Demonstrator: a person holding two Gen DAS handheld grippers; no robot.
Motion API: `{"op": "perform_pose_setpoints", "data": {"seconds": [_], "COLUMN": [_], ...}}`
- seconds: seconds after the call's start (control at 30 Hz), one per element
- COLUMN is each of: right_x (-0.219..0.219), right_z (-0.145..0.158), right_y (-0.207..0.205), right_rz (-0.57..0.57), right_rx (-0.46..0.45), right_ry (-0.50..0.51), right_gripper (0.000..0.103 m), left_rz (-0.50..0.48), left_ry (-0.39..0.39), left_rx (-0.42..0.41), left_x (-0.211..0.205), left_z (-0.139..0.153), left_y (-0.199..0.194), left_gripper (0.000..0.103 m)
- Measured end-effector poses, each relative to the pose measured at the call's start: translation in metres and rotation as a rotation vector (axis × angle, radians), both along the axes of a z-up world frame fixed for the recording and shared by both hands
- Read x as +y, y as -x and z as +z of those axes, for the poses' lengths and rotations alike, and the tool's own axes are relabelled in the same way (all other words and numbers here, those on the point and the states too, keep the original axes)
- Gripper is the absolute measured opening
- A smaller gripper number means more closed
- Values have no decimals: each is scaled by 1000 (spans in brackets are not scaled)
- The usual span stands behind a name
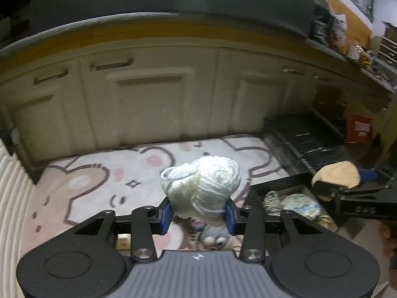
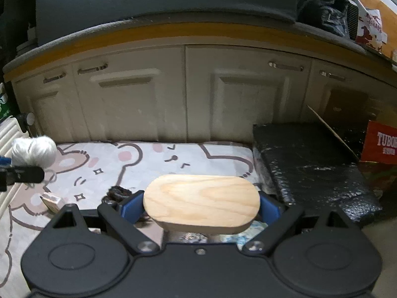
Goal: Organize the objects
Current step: 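Carry the yarn ball in the left tool while the right tool carries the block to the black box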
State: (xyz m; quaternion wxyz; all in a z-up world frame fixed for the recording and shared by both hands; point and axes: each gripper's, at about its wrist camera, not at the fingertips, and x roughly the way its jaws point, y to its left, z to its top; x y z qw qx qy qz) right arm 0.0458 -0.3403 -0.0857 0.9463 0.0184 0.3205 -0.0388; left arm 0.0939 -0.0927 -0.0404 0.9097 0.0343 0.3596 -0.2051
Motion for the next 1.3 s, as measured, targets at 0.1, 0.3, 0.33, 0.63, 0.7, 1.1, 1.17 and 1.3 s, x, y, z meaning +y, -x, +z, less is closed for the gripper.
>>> {"op": "perform_pose_setpoints", "data": {"seconds": [0.1,0.3,0.33,0.63,0.7,1.1,1.17,1.3], "right_x": [-12,-27,-28,-33,-33,-35,-37,-45], "right_z": [-6,-32,-37,-78,-85,-103,-105,-105], "right_y": [0,-6,-7,-13,-14,-24,-23,-16], "right_rz": [-3,-10,-8,23,34,61,51,44], "right_rx": [30,120,133,237,256,334,359,365], "right_ry": [-35,-71,-75,-110,-111,-183,-192,-243], "right_gripper": [94,94,94,94,94,94,95,97], "left_rz": [-39,-102,-115,-209,-228,-300,-307,-320], "left_ry": [13,-12,-12,13,27,86,88,90], "left_rx": [18,19,26,76,87,151,169,189], "left_x": [-13,-38,-43,-78,-85,-121,-125,-131], "left_z": [0,-8,-10,-28,-31,-54,-60,-69], "left_y": [-2,-10,-13,-28,-31,-43,-44,-44], "left_gripper": [43,43,43,43,43,43,43,43]}}
